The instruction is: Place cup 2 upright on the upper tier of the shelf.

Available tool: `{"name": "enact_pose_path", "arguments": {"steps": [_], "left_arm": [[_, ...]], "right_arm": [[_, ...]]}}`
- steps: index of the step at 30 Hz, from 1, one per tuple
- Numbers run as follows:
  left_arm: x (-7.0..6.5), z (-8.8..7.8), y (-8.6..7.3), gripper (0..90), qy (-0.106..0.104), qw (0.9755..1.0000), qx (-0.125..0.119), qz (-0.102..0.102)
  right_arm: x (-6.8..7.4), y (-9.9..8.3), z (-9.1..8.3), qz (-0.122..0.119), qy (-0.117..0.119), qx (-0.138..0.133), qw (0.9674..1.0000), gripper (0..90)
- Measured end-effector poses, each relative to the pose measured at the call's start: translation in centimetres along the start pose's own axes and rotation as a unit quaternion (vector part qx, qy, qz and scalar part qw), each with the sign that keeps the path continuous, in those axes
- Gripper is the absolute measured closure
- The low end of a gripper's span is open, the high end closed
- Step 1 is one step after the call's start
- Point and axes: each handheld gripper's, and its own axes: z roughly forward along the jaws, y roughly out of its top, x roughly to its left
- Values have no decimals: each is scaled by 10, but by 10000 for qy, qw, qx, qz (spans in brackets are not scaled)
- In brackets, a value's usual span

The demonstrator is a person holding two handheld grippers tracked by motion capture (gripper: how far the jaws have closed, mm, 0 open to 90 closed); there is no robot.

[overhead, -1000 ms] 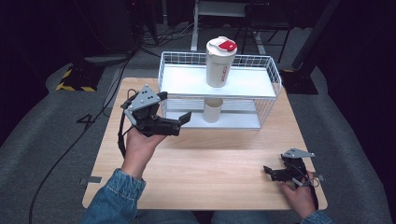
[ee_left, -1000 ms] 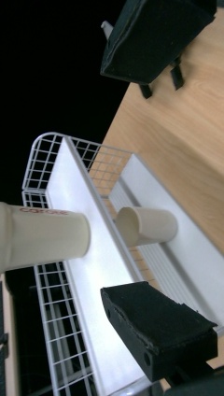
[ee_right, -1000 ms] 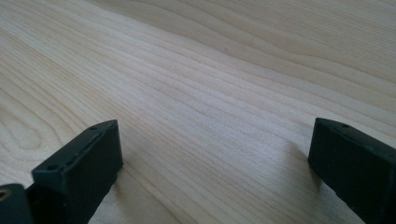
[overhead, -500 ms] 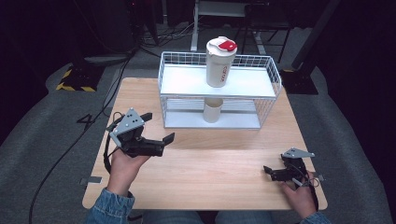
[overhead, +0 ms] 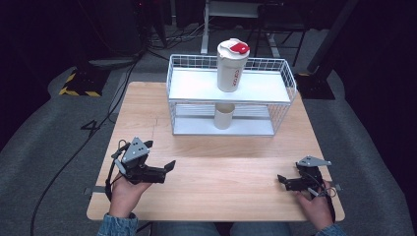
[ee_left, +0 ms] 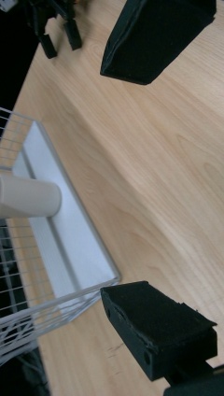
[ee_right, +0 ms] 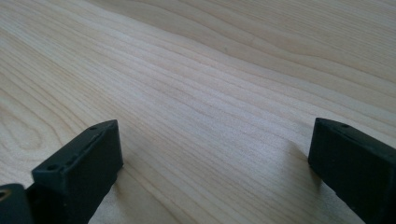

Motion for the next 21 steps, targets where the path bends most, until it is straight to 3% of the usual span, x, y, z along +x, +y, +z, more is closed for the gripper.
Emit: {"name": "enact_pose_path", "arguments": {"steps": [3,7,12,21], "left_arm": [[6,3,-9,2,58,9999,-22,-157],[13,12,-21,2,31,9992,148,-377],[15,23,-38,6,96,9980,466,-426],[15,34,-64,6,294,9964,661,-431]], "right_arm": [[0,0,0,0,0,0,10000,31],[0,0,0,0,0,0,10000,31],[0,0,0,1,0,0,10000,31],[0,0,0,0,1,0,10000,31]]}}
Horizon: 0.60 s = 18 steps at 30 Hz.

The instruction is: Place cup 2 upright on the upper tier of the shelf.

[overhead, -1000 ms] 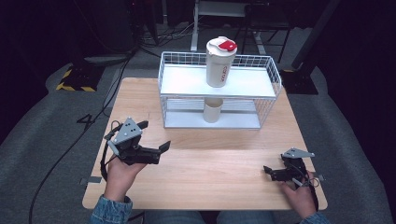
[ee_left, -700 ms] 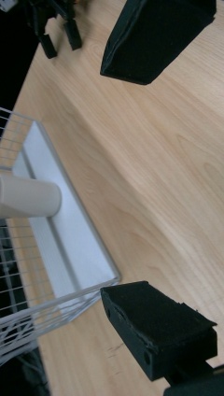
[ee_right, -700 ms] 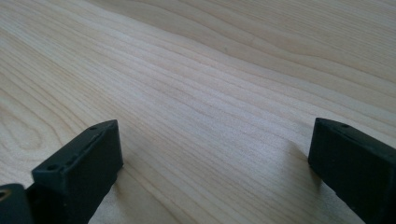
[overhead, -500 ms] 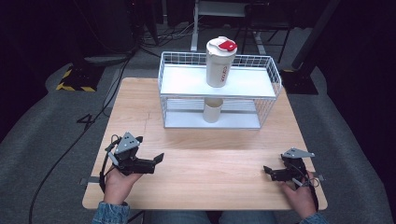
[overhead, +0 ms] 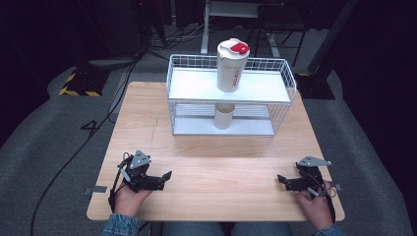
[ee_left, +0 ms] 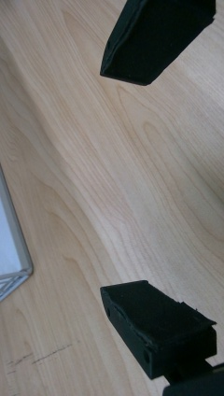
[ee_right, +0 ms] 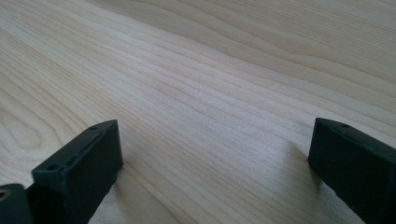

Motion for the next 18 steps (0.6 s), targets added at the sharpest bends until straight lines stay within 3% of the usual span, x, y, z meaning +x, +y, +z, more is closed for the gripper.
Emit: {"name": "enact_pose_path", "arguments": {"steps": [4,10,14,18], "left_arm": [[1,5,-6,6,93,9999,126,7],[2,13,-12,3,145,9988,416,200],[3,19,-14,3,134,9974,679,215],[6,27,-17,2,291,9944,1003,170]], "right_arm": [[0,0,0,0,-1,-1,10000,31],[0,0,0,1,-1,0,10000,31],[0,0,0,0,-1,0,10000,31],[0,0,0,0,0,0,10000,31]]}}
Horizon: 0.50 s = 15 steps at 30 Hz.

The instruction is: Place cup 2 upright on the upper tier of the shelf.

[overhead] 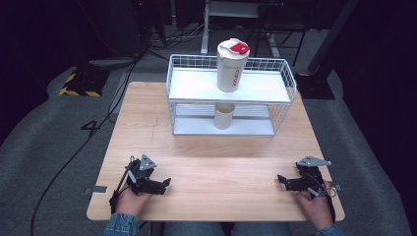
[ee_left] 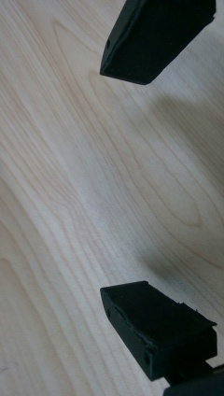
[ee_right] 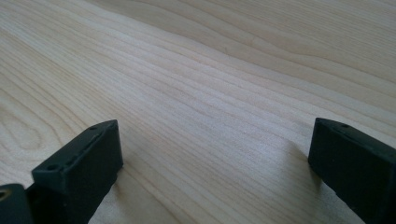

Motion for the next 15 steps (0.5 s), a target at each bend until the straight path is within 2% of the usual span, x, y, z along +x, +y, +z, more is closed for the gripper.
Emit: {"name": "enact_pose_path", "arguments": {"steps": [3,10,15], "left_arm": [[1,3,-3,0,80,9999,-70,51],[3,4,-3,3,201,9997,-114,-129],[3,4,-3,3,204,9996,-116,-132]], "right_arm": [[0,0,0,0,-1,0,10000,31],[0,0,0,-2,-2,1,10000,31],[0,0,0,0,-7,5,10000,30]]}}
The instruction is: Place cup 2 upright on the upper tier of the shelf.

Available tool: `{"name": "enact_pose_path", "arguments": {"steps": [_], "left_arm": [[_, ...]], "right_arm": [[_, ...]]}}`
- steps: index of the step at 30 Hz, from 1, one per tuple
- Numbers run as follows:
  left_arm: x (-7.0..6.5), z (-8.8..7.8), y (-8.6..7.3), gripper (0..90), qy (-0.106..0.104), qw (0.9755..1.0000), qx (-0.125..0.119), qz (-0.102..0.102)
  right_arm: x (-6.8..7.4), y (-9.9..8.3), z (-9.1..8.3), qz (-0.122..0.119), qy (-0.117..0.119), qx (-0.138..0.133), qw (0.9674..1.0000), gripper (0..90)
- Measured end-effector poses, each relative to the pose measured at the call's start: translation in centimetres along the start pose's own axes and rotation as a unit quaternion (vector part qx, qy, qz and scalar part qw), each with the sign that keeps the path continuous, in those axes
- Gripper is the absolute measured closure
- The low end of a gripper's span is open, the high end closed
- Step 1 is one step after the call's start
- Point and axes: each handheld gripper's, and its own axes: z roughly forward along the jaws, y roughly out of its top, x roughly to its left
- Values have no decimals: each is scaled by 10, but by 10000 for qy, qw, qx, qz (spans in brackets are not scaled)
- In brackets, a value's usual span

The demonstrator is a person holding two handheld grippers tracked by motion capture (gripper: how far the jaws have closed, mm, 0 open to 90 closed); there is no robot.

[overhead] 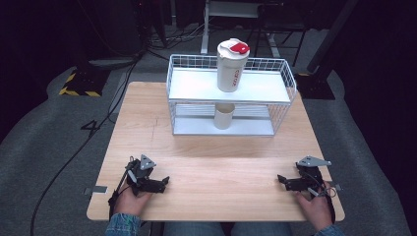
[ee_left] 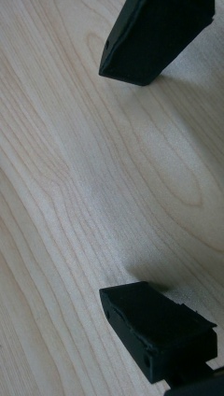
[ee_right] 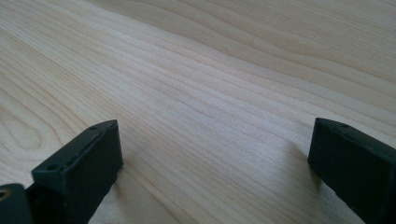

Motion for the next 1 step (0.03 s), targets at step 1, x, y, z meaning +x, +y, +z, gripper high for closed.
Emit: {"name": "enact_pose_path", "arguments": {"steps": [1], "left_arm": [[0,0,0,3,0,10000,1,0]], "right_arm": [[0,0,0,3,-2,0,10000,28]]}}
